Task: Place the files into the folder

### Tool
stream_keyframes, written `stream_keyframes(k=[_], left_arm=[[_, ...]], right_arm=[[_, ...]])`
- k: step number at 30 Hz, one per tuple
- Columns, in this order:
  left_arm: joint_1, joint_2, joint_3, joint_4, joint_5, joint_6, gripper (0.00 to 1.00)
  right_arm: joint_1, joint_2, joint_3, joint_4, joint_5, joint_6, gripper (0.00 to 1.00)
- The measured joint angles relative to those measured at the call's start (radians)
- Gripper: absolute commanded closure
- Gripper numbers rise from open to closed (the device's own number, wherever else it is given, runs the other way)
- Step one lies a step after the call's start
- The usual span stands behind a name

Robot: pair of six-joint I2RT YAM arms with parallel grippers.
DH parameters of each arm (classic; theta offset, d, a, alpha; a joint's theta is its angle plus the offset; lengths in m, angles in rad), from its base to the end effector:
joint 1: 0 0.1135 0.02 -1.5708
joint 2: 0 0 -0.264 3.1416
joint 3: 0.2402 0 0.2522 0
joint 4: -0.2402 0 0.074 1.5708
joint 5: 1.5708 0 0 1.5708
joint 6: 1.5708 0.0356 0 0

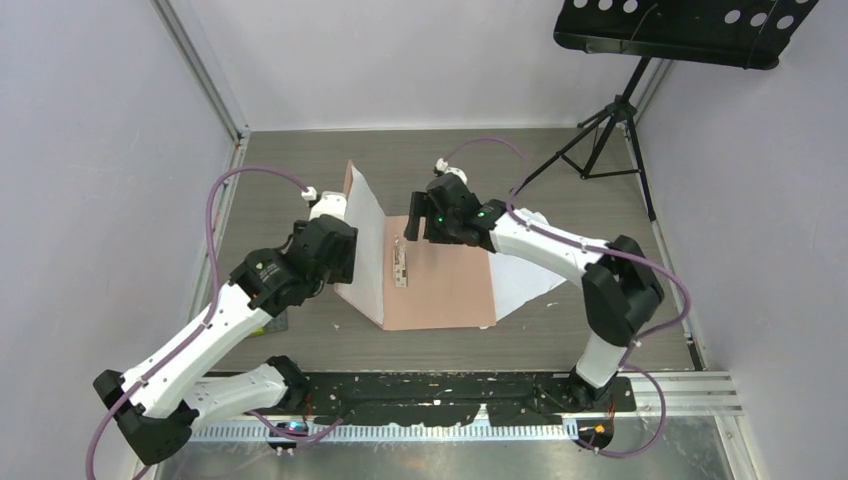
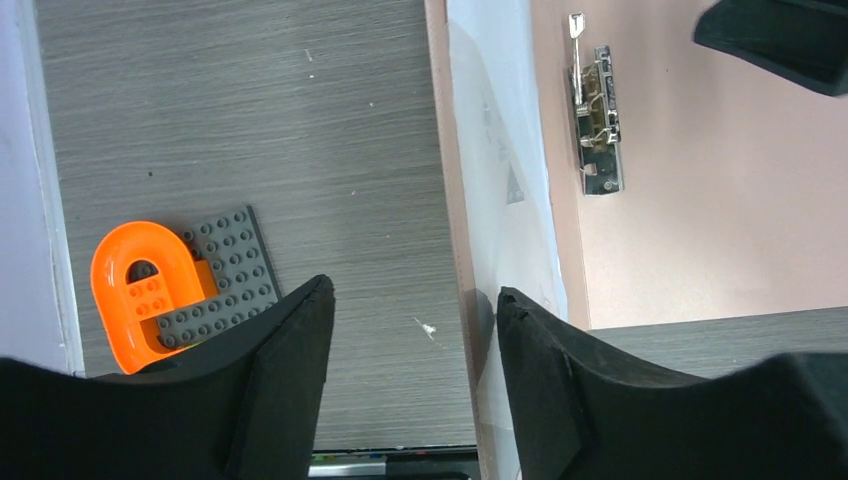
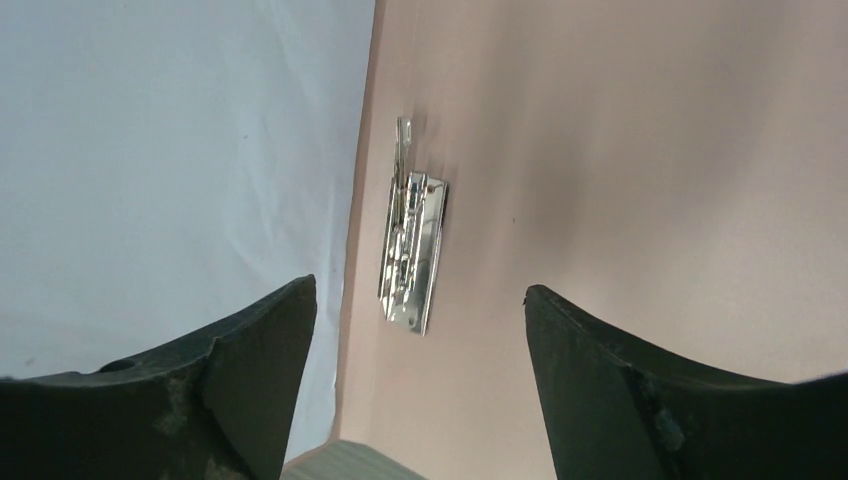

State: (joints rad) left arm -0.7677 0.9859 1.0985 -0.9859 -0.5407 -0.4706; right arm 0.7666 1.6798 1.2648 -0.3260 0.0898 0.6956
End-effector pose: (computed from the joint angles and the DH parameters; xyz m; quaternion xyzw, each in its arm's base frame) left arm 0.1408 -0.1105 0.3406 0.0438 0.9092 0.0133 0.4138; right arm 0.2744 0.2598 0.2582 -0.0144 0.9143 0.2383 0.3272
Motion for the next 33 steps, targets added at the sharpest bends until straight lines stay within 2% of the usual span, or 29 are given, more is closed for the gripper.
stream_keyframes(k=[6,15,22,24,25,26,27,30,33], left_arm=[[0.054,-0.017,-0.001,-0.024,0.008,0.008,0.3],[0.142,-0.048,-0.002,-0.018,0.141,0.04,0.21],[0.18,-0.046,0.038,-0.028,0.138,0.051,0.19],[0.209,-0.048,0.05,-0.026,0.141,0.06,0.15],[0.221,-0.051,0.052,-0.024,0.145,0.064,0.04],[0.229,-0.053,0.052,-0.023,0.148,0.067,0.01],[0.233,-0.054,0.053,-0.023,0.153,0.069,0.0],[0.233,-0.054,0.058,-0.019,0.195,0.082,0.0],[0.233,-0.05,0.071,-0.01,0.248,0.084,0.0]], right_arm=[[0.0,0.172,0.144,-0.024,-0.016,-0.063,0.36],[0.0,0.217,0.19,-0.056,-0.027,-0.098,0.38],[0.0,0.216,0.152,-0.066,-0.02,-0.115,0.38],[0.0,0.216,0.147,-0.066,-0.02,-0.119,0.35],[0.0,0.215,0.144,-0.064,-0.02,-0.119,0.32],[0.0,0.212,0.14,-0.064,-0.02,-0.12,0.29],[0.0,0.208,0.132,-0.063,-0.02,-0.122,0.22],[0.0,0.173,0.097,-0.066,-0.01,-0.126,0.08],[0.0,0.115,0.067,-0.073,0.003,-0.132,0.02]])
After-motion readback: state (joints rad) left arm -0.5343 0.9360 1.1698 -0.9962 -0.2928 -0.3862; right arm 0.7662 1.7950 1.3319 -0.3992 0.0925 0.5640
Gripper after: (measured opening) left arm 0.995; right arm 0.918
